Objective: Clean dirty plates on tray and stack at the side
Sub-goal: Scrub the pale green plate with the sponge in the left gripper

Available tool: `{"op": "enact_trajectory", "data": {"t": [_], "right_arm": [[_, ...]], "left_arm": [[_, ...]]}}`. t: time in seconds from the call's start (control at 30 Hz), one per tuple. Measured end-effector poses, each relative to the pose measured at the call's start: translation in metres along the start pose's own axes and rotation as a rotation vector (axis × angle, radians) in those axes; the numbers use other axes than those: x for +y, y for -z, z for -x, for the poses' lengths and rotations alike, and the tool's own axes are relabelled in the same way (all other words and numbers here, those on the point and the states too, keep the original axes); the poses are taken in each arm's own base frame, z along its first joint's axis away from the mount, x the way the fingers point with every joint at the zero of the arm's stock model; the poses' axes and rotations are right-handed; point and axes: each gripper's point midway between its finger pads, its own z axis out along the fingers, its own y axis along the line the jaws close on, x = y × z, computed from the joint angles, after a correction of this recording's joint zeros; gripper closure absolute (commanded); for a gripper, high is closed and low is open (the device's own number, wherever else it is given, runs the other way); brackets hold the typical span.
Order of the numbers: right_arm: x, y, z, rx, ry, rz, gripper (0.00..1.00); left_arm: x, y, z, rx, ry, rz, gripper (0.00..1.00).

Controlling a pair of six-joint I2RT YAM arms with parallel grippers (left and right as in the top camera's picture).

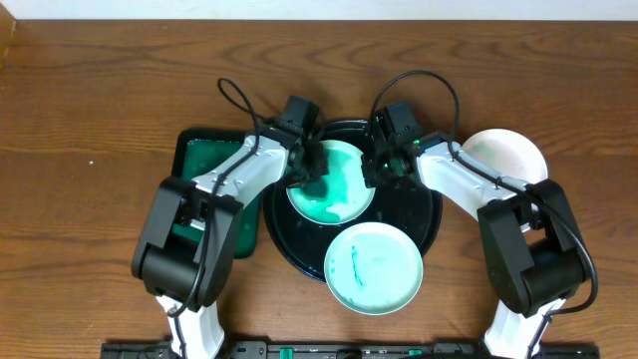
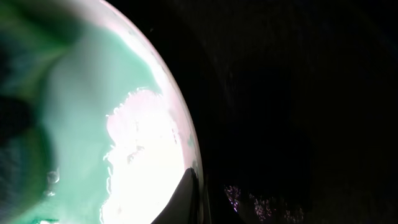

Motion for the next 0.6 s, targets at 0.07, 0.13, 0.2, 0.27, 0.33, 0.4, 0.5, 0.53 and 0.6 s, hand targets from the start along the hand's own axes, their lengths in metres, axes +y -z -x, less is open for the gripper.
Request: {"op": "enact_trajectory", "data": {"t": [0.07, 0.13, 0.2, 0.27, 0.33, 0.4, 0.5, 0.53, 0.6], "right_arm": [[0.000, 0.000, 0.000, -0.001, -0.001, -0.001, 0.99], [0.000, 0.000, 0.000, -0.001, -0.001, -0.001, 0.99], [0.000, 0.000, 0.000, -0.001, -0.001, -0.001, 0.99], [0.000, 0.000, 0.000, -0.001, -0.001, -0.001, 0.99], [0.000, 0.000, 0.000, -0.001, -0.001, -0.001, 0.99], [0.000, 0.000, 0.000, -0.001, -0.001, -0.001, 0.99], [0.000, 0.000, 0.000, -0.002, 0.000, -0.001, 0.99], [0.000, 0.000, 0.000, -0.002, 0.000, -0.001, 0.99], [0.000, 0.000, 0.000, -0.002, 0.000, -0.001, 0.99]], "left_arm": [[-0.010, -0.003, -0.002, 0.008, -0.012, -0.036, 0.93], [-0.017, -0.006, -0.006, 0.019, -0.021, -0.056, 0.93], [-0.025, -0.008, -0.011, 0.034, -0.030, -0.078, 0.93], [-0.033, -0.010, -0.017, 0.059, -0.041, -0.105, 0.93], [-0.040, -0.011, -0.026, 0.092, -0.053, -0.137, 0.93], [-0.047, -0.012, -0.034, 0.128, -0.066, -0.171, 0.93], [-0.049, -0.011, -0.043, 0.174, -0.070, -0.193, 0.92], [-0.049, -0.011, -0.047, 0.192, -0.067, -0.195, 0.93], [-0.048, -0.010, -0.054, 0.222, -0.061, -0.192, 0.93]]}}
